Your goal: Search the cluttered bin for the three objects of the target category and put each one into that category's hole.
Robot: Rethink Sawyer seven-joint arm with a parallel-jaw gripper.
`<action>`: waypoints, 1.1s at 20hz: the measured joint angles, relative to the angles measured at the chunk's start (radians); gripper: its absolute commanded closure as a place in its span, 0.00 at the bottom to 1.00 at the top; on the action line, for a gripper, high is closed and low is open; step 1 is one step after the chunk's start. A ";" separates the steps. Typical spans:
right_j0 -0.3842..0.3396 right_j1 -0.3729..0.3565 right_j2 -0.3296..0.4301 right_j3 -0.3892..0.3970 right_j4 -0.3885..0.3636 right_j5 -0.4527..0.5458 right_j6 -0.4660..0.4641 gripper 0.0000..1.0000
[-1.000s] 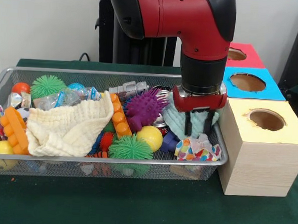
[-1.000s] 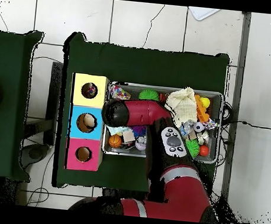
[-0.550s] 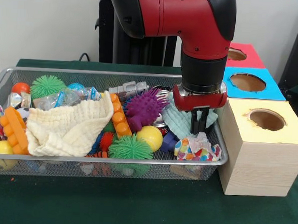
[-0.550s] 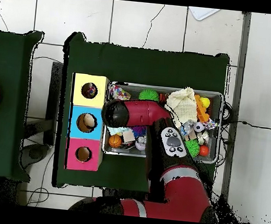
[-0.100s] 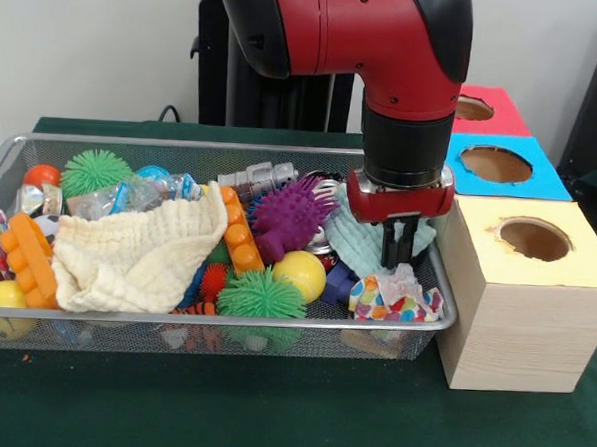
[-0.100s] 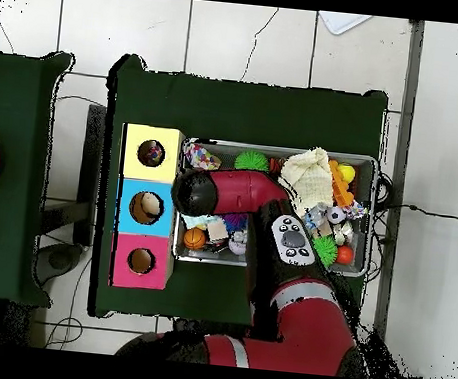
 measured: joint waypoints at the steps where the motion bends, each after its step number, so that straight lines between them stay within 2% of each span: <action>1: 0.000 0.001 0.000 0.000 0.000 0.000 0.000 1.00; 2: 0.000 0.001 0.000 -0.001 0.000 0.000 0.000 0.00; 17: -0.002 0.007 0.000 -0.024 0.000 0.000 0.000 0.00; 22: 0.001 0.018 0.000 -0.060 0.000 0.000 0.000 0.00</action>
